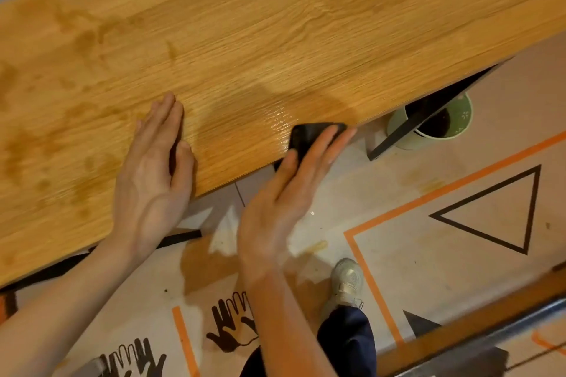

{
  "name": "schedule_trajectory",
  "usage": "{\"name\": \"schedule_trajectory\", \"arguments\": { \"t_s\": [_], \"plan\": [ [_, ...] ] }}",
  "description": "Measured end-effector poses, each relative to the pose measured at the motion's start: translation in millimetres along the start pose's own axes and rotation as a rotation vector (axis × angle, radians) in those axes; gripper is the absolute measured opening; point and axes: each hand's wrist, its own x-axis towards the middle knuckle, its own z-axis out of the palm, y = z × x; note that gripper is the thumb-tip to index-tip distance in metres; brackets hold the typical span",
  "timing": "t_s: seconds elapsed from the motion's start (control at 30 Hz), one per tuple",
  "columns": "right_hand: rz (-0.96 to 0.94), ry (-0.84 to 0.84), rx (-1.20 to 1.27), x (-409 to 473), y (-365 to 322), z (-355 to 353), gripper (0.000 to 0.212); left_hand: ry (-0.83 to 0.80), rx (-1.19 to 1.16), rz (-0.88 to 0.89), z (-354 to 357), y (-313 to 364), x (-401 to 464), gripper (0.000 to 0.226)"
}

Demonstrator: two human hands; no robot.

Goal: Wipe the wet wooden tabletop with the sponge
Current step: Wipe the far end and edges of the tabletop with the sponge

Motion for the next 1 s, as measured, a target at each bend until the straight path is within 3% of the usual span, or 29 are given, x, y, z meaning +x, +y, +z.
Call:
{"name": "schedule_trajectory", "arguments": {
  "t_s": [0.23, 0.33, 0.5, 0.57, 0.73, 1.0],
  "plan": [
    [-0.082, -0.126, -0.009, -60.0, 3.4, 12.6, 0.042, 0.023, 0.004, 0.014, 0.0, 0.5, -1.0, 0.050],
    [-0.211, -0.178, -0.208, -48.9, 7.9, -1.5, 0.039, 0.033, -0.079, 0.002, -4.1, 1.4, -2.7, 0.050],
    [-0.581, -0.347, -0.636, -14.8, 15.2, -22.5, 0.036, 0.018, -0.159, -0.037, -23.9, -15.2, -10.0, 0.052],
    [-0.597, -0.419, -0.619, -7.6, 15.0, -25.4, 0.037, 0.002, -0.126, -0.023, -36.6, -35.4, -21.4, 0.052],
    [-0.432, -0.489, -0.430, -44.5, 7.8, -9.4, 0.037, 0.016, 0.031, -0.046, -69.1, -101.3, -54.0, 0.052],
    [-0.723, -0.830, -0.502, -142.7, -13.3, 38.4, 0.047, 0.099, 0.095, -0.172, -90.0, -163.2, -74.8, 0.056]
  ]
}}
